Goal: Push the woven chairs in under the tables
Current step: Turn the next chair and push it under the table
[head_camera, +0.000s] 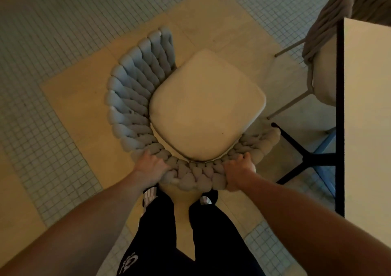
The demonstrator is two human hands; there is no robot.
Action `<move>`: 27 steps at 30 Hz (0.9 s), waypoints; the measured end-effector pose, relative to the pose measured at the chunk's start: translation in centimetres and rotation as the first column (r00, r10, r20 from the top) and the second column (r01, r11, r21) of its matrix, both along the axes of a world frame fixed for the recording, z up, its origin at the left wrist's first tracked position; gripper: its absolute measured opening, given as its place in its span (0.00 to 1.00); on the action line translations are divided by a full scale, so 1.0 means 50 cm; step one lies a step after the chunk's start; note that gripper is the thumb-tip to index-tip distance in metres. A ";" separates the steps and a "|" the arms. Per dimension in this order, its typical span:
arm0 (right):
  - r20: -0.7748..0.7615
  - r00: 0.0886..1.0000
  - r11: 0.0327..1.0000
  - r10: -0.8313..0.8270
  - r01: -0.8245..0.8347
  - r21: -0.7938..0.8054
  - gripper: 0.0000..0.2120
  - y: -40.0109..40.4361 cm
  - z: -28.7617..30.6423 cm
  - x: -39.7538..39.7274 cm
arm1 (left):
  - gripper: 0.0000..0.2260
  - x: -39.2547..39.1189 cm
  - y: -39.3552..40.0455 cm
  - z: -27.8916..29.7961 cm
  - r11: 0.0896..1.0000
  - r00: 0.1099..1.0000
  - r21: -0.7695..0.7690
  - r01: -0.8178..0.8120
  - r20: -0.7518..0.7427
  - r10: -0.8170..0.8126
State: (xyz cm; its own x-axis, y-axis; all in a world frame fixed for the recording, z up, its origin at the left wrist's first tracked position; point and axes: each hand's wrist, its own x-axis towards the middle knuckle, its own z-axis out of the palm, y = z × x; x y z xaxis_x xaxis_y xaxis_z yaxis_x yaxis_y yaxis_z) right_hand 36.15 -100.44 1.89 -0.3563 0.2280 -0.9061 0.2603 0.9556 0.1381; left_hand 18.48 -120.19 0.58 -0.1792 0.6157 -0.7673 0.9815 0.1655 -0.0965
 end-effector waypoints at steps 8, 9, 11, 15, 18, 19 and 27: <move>0.019 0.946 0.942 -0.325 0.325 -0.078 0.34 -0.185 -0.024 -0.080 | 0.14 -0.183 -0.032 0.015 0.987 0.971 -0.100 0.125 -0.190 -0.142; 0.023 0.938 0.933 -0.346 0.347 -0.092 0.35 -0.202 -0.024 -0.094 | 0.14 -0.198 -0.026 0.028 0.984 0.965 -0.117 0.132 -0.210 -0.154; 0.009 0.926 0.919 -0.377 0.375 -0.122 0.39 -0.231 -0.025 -0.120 | 0.15 -0.225 -0.014 0.049 0.984 0.957 -0.131 0.117 -0.251 -0.147; -0.078 0.916 0.910 -0.393 0.375 -0.174 0.39 -0.258 -0.026 -0.150 | 0.15 -0.262 -0.004 0.053 0.993 0.948 -0.114 0.019 -0.313 -0.055; -0.115 0.917 0.911 -0.381 0.351 -0.215 0.37 -0.253 -0.019 -0.142 | 0.16 -0.261 -0.004 0.039 0.994 0.951 -0.107 0.005 -0.308 -0.038; -0.124 0.917 0.908 -0.378 0.342 -0.242 0.35 -0.247 -0.017 -0.134 | 0.17 -0.256 -0.007 0.036 0.994 0.952 -0.110 0.005 -0.304 -0.038; -0.120 0.952 0.946 -0.281 0.255 -0.198 0.36 -0.141 -0.033 -0.043 | 0.27 -0.148 -0.021 0.024 0.984 0.980 -0.175 -0.037 -0.200 0.002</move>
